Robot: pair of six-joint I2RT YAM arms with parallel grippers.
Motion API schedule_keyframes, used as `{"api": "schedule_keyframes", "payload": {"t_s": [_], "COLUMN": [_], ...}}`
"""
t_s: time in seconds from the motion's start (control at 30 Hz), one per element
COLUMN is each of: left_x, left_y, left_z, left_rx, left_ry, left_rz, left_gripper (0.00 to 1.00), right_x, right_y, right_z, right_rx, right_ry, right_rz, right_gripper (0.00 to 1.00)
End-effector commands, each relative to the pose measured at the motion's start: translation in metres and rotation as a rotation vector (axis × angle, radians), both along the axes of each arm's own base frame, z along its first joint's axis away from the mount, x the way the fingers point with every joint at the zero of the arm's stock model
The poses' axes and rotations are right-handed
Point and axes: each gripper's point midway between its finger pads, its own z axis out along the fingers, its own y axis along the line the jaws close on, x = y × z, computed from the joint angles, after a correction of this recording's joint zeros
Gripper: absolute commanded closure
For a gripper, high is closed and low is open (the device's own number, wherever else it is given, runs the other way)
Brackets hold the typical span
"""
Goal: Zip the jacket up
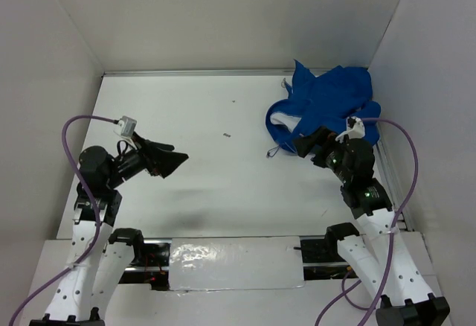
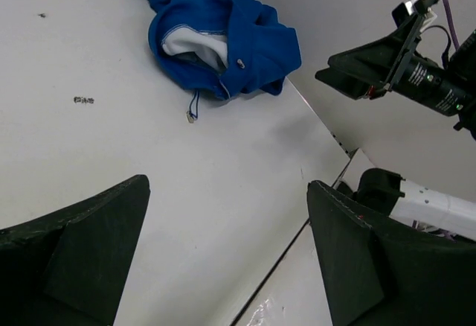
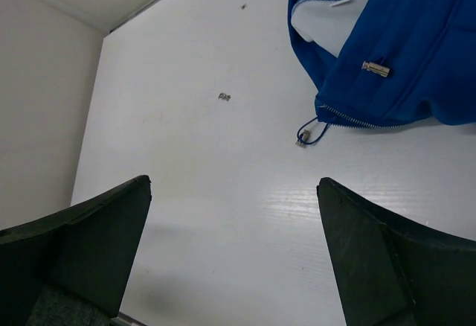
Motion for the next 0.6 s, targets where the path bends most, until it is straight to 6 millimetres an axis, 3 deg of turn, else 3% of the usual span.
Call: {"api": "schedule_keyframes", "payload": {"t_s": [0.0, 0.17, 0.27, 0.4, 0.57], "left_x": [-0.001, -0.010, -0.008, -0.008, -0.001], "left_y": [0.006, 0.000, 0.002, -0.001, -0.003], "left_z": [0.013, 0.015, 0.013, 0.003, -0.006], "left_rx": [-0.050, -0.074, -0.092, -0.092, -0.048], "left_ry": [0.011, -0.002, -0.003, 0.018, 0.054], "left_rz": [0.074, 0.026, 0.050, 0.025, -0.012], "left_gripper": [0.01, 0.01, 0.01, 0.01, 0.01], "right_x": [0.007, 0.021, 0.033, 0.053, 0.092], "right_y": [-0.003, -0.024, -0.047, -0.067, -0.087], "right_z": [0.036, 0.036, 0.022, -0.010, -0.075], "right_rx": [0.005, -0.036, -0.089, -0.157, -0.255], "right_ry": [-0.118, -0.081, 0.025, 0.185, 0.476], "right_rz": [-0.027, -0.156, -0.294, -0.397, -0.504], "right_gripper": [0.00, 0.00, 0.00, 0.00, 0.00]}}
